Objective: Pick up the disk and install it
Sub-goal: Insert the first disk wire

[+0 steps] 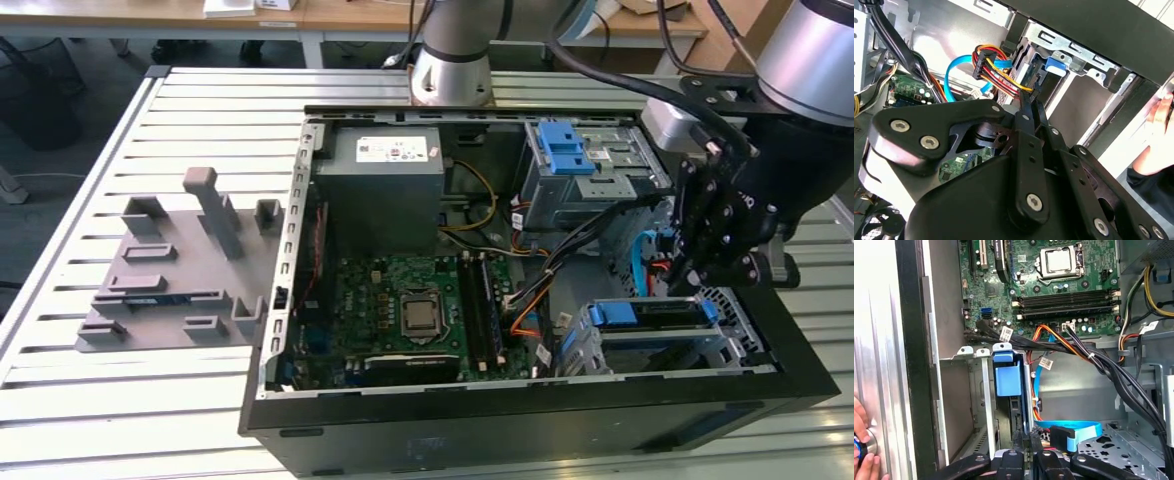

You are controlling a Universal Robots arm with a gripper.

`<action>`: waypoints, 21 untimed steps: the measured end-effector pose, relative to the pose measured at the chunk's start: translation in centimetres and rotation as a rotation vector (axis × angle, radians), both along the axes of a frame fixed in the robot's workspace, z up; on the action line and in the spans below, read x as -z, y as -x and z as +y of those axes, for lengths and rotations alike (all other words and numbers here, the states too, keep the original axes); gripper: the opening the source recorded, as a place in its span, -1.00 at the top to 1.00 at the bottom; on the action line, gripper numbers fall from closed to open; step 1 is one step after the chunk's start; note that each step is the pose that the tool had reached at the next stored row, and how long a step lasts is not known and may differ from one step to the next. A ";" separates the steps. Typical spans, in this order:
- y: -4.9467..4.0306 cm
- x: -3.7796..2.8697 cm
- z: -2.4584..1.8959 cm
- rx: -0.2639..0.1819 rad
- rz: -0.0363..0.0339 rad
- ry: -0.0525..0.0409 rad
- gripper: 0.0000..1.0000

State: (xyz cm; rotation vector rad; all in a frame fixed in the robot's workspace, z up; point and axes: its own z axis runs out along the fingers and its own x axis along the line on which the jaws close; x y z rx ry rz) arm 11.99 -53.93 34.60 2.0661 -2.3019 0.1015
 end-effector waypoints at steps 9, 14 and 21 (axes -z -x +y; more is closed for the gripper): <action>-0.43 0.70 -0.23 -0.002 0.0204 -0.0003 0.66; -0.49 0.80 -0.34 -0.020 0.0206 -0.0001 0.66; -0.55 0.95 -0.51 -0.020 0.0227 -0.0003 0.66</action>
